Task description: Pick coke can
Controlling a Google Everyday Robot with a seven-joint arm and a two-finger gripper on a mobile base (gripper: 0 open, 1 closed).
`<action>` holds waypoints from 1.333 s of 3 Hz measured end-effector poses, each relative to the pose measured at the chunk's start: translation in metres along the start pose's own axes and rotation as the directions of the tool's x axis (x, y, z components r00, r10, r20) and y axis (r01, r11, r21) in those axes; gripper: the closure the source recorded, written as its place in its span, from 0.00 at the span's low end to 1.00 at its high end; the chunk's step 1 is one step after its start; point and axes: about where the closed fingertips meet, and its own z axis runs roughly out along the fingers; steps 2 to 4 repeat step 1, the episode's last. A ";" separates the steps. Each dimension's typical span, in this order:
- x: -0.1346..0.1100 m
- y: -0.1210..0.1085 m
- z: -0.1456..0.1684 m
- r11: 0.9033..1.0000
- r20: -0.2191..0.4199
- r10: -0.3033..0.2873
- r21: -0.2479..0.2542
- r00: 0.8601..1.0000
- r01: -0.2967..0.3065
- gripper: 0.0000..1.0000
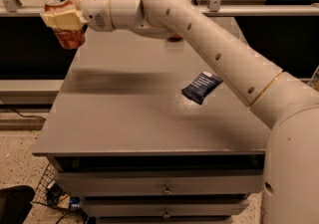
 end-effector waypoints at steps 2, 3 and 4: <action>-0.041 0.010 -0.007 0.995 0.004 -0.063 -0.076 0.998 0.063 1.00; -0.041 0.010 -0.007 0.995 0.004 -0.063 -0.076 0.998 0.063 1.00; -0.041 0.010 -0.007 0.995 0.004 -0.063 -0.076 0.998 0.063 1.00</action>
Offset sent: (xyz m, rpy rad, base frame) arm 0.0000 0.0000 0.0000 0.0000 0.0000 0.0000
